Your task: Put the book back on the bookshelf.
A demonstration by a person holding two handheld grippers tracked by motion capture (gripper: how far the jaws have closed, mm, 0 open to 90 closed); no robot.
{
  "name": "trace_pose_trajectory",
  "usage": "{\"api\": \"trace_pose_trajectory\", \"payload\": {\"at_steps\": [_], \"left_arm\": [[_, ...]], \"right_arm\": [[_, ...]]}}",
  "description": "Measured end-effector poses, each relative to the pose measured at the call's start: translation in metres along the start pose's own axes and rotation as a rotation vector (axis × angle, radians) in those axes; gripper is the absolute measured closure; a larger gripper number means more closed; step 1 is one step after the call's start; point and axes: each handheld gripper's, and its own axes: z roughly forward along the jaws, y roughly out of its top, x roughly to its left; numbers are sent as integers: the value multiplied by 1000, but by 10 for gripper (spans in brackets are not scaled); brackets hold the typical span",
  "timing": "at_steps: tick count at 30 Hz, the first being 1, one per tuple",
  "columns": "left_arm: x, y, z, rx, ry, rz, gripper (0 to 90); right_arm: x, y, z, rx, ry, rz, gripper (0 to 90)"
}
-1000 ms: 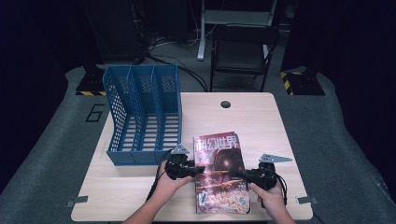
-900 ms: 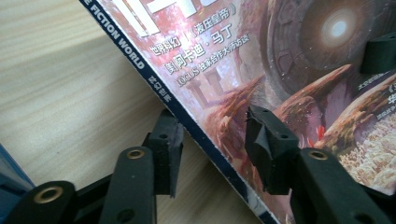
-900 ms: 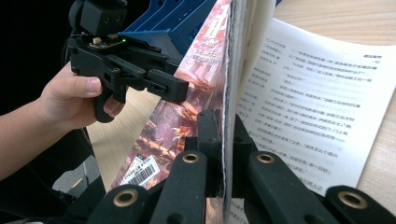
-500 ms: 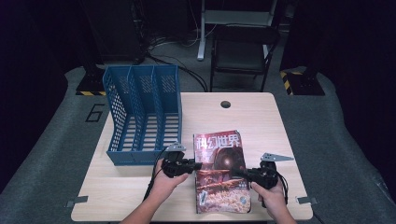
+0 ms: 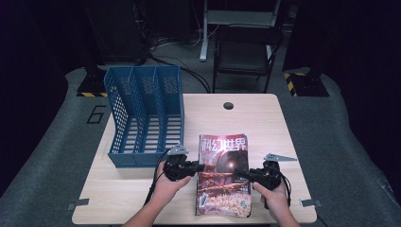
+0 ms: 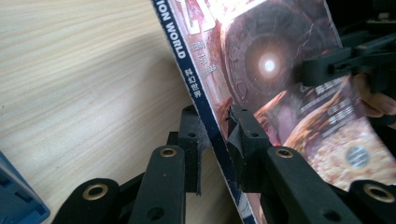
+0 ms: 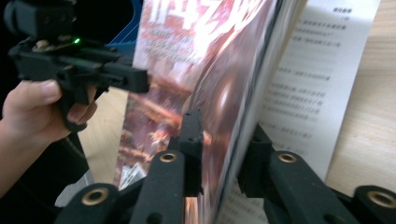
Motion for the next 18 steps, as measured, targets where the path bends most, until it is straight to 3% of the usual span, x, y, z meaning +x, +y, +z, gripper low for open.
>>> {"api": "trace_pose_trajectory", "payload": {"at_steps": [12, 18], "left_arm": [[-8, 3, -7, -15, -12, 41, 766], [-12, 4, -10, -21, -10, 50, 769]], "right_arm": [[-1, 10, 5, 34, -30, 34, 663], [-1, 15, 3, 11, -34, 46, 670]]}}
